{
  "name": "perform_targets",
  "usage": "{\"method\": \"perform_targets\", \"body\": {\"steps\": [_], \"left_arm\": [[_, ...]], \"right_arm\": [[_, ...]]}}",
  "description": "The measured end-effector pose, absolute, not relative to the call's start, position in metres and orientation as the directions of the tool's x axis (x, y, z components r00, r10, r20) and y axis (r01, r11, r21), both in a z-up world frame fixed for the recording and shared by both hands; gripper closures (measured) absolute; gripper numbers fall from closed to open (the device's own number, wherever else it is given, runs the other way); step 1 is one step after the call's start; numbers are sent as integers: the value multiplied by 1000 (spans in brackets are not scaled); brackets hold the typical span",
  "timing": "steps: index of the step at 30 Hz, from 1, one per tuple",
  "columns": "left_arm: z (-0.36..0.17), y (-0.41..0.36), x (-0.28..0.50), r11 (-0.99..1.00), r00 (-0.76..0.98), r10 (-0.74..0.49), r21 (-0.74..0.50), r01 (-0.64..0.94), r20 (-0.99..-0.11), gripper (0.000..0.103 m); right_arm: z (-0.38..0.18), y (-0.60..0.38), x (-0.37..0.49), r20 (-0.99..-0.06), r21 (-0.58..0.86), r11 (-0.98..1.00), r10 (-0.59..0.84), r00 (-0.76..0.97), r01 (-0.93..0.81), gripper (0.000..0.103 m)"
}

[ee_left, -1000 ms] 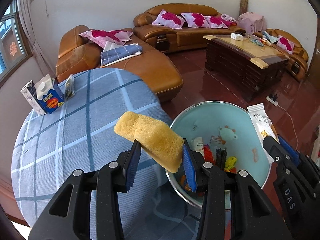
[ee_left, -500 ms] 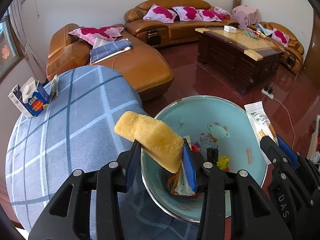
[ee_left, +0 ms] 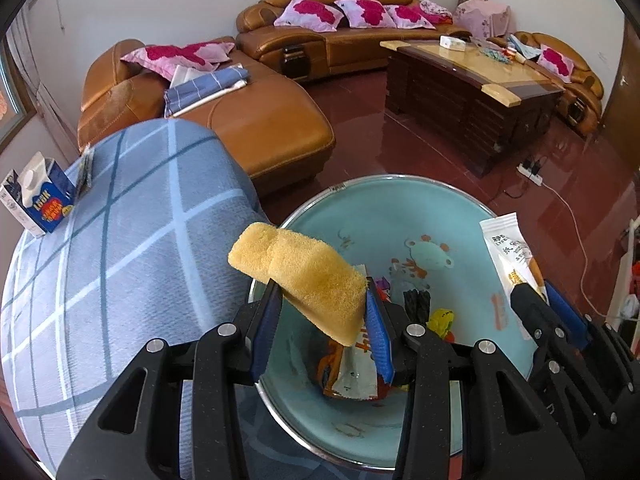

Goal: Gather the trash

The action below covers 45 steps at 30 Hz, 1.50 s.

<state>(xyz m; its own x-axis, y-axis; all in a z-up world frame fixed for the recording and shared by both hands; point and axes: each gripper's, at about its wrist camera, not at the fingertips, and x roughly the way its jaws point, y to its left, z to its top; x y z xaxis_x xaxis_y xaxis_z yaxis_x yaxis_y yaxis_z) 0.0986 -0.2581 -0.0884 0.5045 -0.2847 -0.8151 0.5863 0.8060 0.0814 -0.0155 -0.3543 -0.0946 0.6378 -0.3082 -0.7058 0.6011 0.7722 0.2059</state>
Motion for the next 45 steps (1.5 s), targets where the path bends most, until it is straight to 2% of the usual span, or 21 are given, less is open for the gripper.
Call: {"method": "perform_targets", "body": {"steps": [11, 14, 20, 29, 31, 32, 35, 36, 38, 40, 45], "left_arm": [[-101, -264, 103, 806, 486, -268, 83, 587, -832, 62], [-103, -264, 104, 806, 481, -264, 83, 586, -836, 61], [-103, -262, 105, 813, 482, -256, 83, 577, -838, 57], [-100, -265, 103, 805, 484, -266, 84, 588, -834, 56], [-98, -265, 102, 803, 484, -271, 82, 590, -832, 50], [-97, -265, 101, 804, 489, -272, 83, 589, -829, 42], [-90, -262, 98, 805, 498, -287, 76, 588, -818, 36], [-89, -261, 98, 808, 496, -287, 72, 585, -820, 25], [-85, -256, 97, 826, 509, -278, 68, 560, -815, 11], [-82, -249, 96, 837, 521, -274, 66, 543, -808, 7], [-78, -232, 92, 850, 529, -261, 68, 523, -807, 6]], "right_arm": [[-111, -360, -4, -733, 262, 777, -225, 642, 572, 81], [-113, -360, -1, -738, 280, 779, -199, 644, 561, 77], [-109, -359, -5, -725, 288, 779, -202, 658, 556, 75], [-96, -365, -16, -690, 291, 752, -262, 674, 591, 74], [-94, -365, -18, -683, 296, 748, -268, 679, 593, 74], [-93, -365, -20, -678, 298, 745, -276, 682, 597, 74], [-90, -368, -26, -666, 300, 727, -303, 681, 617, 67], [-89, -370, -28, -664, 300, 718, -315, 678, 628, 64], [-87, -372, -32, -661, 299, 699, -339, 670, 649, 56], [-84, -374, -38, -649, 298, 678, -372, 663, 672, 42], [-78, -370, -43, -631, 279, 670, -413, 657, 688, 29]]}}
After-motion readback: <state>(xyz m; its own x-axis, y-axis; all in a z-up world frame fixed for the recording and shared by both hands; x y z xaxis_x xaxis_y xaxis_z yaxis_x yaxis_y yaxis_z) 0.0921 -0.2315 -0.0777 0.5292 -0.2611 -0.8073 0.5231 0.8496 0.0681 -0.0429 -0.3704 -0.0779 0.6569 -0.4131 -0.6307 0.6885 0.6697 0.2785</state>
